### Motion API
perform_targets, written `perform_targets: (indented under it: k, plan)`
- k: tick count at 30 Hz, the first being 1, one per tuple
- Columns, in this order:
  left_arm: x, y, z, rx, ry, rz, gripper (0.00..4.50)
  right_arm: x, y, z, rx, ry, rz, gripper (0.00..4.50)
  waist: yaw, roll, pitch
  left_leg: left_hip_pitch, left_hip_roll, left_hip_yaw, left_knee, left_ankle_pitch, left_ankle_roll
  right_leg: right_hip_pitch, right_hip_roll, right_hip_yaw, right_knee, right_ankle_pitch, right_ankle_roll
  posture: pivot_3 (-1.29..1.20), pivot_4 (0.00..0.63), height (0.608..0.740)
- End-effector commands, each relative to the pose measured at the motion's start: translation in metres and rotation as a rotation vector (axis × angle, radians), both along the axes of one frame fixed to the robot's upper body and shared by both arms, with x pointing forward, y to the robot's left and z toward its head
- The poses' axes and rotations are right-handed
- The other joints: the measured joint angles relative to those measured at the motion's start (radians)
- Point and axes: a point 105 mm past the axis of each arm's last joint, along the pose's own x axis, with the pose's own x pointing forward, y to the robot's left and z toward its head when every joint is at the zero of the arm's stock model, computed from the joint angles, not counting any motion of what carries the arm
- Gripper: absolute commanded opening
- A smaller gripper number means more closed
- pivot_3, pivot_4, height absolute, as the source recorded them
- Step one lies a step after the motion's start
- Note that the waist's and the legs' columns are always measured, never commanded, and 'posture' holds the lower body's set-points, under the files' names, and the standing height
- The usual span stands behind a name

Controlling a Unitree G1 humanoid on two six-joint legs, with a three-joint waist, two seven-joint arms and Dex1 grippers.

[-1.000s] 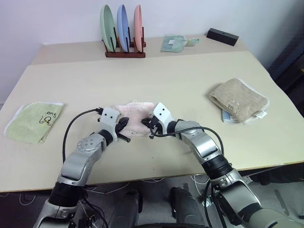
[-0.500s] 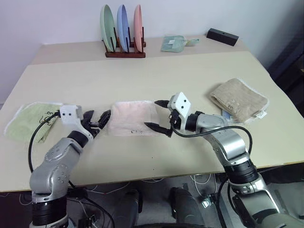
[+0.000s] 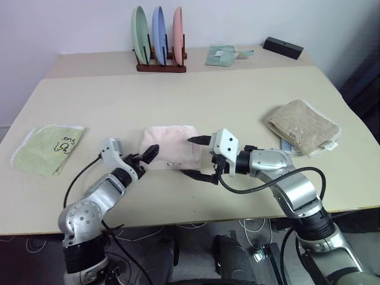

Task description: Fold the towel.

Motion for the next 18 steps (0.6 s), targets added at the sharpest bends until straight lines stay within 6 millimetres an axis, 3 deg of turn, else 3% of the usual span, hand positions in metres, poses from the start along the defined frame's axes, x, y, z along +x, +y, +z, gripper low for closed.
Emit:
perform_targets:
  k: [1,2,9,12,14,17,18]
  plan:
    - [-0.009,-0.03,-0.014,-0.026,0.074,-0.112,3.93,-0.009,0.0,0.01,0.001,-0.055,0.028,4.5,0.001,0.0,0.0,0.0,0.0,0.0,0.0,0.0,0.0,0.0,0.0,0.0,0.0,0.0,0.0,0.0,0.15,0.74]
    - [-0.01,-0.035,-0.013,-0.034,0.075,-0.123,3.6,-0.011,-0.002,0.009,-0.007,-0.056,0.024,4.5,0.002,0.0,0.0,0.0,0.0,0.0,0.001,0.0,0.0,0.001,0.0,0.0,0.0,0.0,0.0,0.0,0.15,0.74]
    - [-0.007,-0.043,-0.001,-0.057,0.021,-0.141,0.03,-0.017,-0.007,0.0,-0.006,-0.027,-0.004,4.5,-0.001,-0.001,0.0,0.0,0.0,0.0,0.001,0.0,0.0,0.001,0.0,0.0,-0.001,0.0,0.0,0.0,0.15,0.74]
    - [0.001,-0.029,0.025,-0.103,-0.106,-0.069,0.03,-0.013,-0.008,-0.001,-0.006,-0.026,-0.013,4.5,-0.003,-0.001,0.0,0.0,0.001,0.0,0.0,0.0,0.0,0.0,0.001,0.0,-0.001,0.0,0.0,0.0,0.15,0.74]
    - [0.008,-0.007,0.052,-0.134,-0.226,0.027,0.03,-0.009,-0.009,-0.001,-0.008,-0.027,-0.024,4.5,-0.002,-0.002,0.001,0.0,0.001,0.0,0.0,0.0,0.0,0.0,0.001,0.0,-0.001,0.0,0.0,0.0,0.15,0.74]
    - [0.015,0.042,0.088,-0.115,-0.369,0.219,0.03,-0.005,-0.011,-0.001,-0.013,-0.029,-0.03,4.5,-0.003,-0.002,0.001,-0.001,0.001,0.0,0.001,0.0,0.0,0.0,0.001,-0.001,-0.001,0.0,0.0,0.0,0.15,0.74]
    - [0.014,0.073,0.105,-0.094,-0.429,0.338,0.03,-0.005,-0.011,-0.001,-0.014,-0.029,-0.03,4.5,-0.003,-0.002,0.001,-0.001,0.002,0.0,0.0,0.0,0.0,0.0,0.001,0.0,-0.001,0.0,0.0,0.0,0.15,0.74]
